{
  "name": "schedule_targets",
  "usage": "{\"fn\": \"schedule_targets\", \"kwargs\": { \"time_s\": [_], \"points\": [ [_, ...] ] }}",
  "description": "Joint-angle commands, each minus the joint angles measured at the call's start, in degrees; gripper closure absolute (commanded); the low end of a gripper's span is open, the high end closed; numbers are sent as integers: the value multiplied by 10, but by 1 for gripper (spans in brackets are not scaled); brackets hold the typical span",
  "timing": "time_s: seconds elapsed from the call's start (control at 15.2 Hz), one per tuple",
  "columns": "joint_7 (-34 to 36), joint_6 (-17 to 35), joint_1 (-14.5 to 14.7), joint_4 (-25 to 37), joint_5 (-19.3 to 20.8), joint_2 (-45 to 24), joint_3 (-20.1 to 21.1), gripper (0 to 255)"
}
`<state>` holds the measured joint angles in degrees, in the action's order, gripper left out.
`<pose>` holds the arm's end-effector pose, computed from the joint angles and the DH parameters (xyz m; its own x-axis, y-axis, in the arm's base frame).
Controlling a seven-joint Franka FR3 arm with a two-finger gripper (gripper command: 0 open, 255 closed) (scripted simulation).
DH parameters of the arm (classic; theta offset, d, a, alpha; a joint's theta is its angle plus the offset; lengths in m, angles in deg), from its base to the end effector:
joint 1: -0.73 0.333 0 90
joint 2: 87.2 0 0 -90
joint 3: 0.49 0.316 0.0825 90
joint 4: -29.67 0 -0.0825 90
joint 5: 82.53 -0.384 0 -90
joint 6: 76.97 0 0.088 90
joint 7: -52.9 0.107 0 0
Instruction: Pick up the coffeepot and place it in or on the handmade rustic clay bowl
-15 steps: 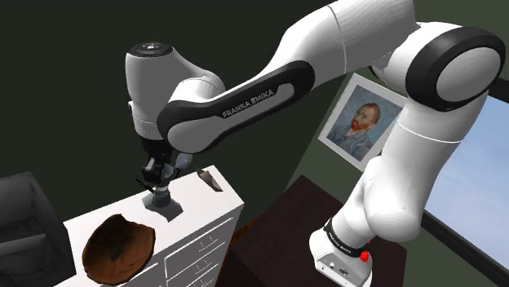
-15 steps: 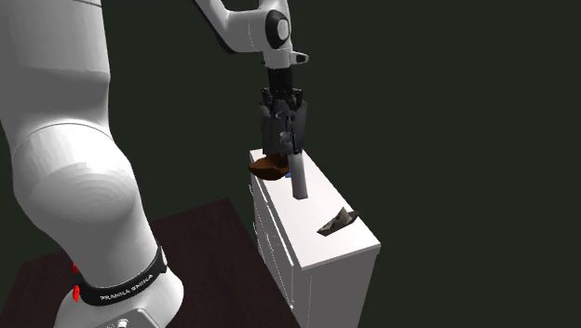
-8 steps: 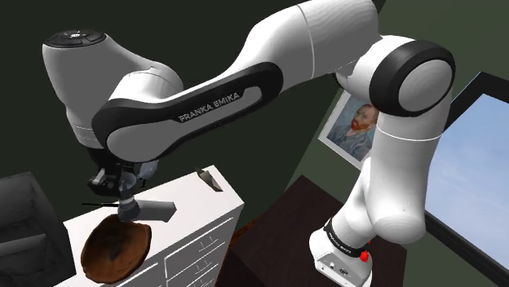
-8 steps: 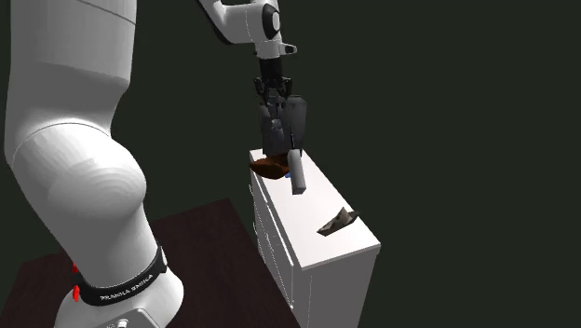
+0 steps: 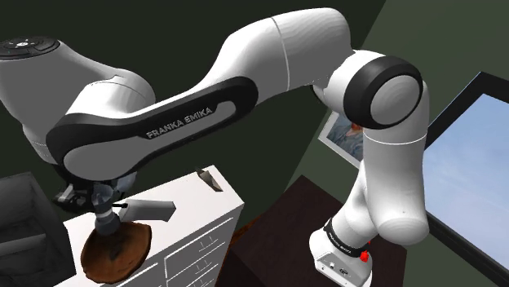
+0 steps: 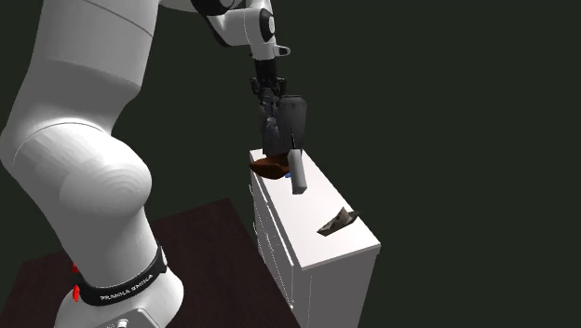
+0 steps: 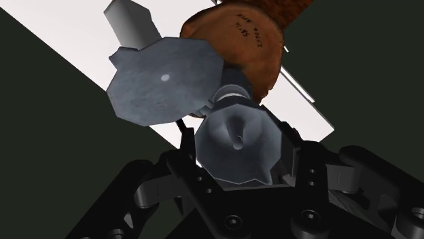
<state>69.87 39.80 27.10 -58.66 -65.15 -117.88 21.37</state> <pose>0.5018 0.4776 0.3590 0.8051 0.5926 0.0240 0.5896 -0.8041 0.0759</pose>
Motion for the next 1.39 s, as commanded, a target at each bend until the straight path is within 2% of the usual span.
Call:
{"fn": "schedule_targets", "kwargs": {
  "time_s": [0.0, 0.99, 1.32],
  "points": [
    [3, 12, 1, -6, 3, -6, -2, 255],
    [25, 95, 9, -37, 30, -62, -19, 255],
    [26, 99, 10, -38, 32, -65, -20, 255]
  ]
}}
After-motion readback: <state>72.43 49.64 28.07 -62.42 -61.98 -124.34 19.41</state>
